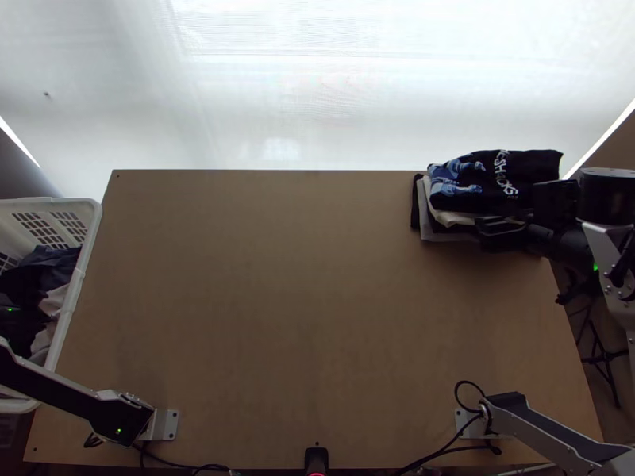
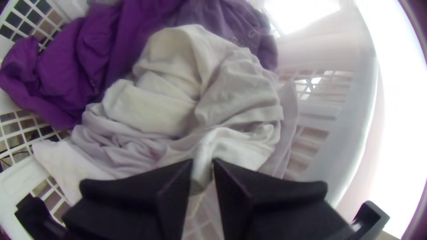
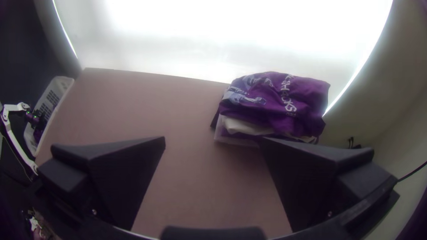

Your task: Fold the t-shirt

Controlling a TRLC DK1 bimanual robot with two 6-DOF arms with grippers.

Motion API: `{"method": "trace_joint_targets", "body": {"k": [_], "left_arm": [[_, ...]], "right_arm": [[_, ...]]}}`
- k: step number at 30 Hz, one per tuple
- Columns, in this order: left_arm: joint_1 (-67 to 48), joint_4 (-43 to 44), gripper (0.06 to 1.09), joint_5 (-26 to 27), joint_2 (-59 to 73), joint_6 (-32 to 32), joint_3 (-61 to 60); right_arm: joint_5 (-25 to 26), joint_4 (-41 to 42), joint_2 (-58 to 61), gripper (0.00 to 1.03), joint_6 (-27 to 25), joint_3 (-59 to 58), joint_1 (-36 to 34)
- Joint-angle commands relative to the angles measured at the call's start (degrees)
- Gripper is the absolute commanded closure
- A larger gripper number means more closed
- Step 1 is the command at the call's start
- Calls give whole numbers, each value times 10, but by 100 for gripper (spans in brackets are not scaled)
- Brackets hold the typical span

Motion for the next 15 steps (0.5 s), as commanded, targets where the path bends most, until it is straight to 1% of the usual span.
{"method": "trace_joint_targets", "body": {"k": [1,2,4,6,8,9,11,13,15], "left_arm": [[16,24,105,13,0,-2,35],[16,19,105,13,3,11,43],[16,-19,105,12,10,38,66],[24,-28,105,16,5,39,78],[33,-57,105,22,-8,31,107],[45,-77,105,64,-39,16,133],[51,-88,105,102,-78,2,152],[50,-107,105,167,-139,-3,183],[51,-138,105,289,-196,-2,221]], "right_arm": [[0,1,-10,4,1,1,8],[0,0,-11,4,1,2,8],[0,0,-12,4,1,6,8],[0,1,-11,4,1,9,7],[0,1,-11,4,2,13,6],[0,1,-11,4,3,14,5],[0,3,-11,4,4,14,4],[0,8,-10,4,4,11,4],[0,15,-9,4,5,6,4]]}}
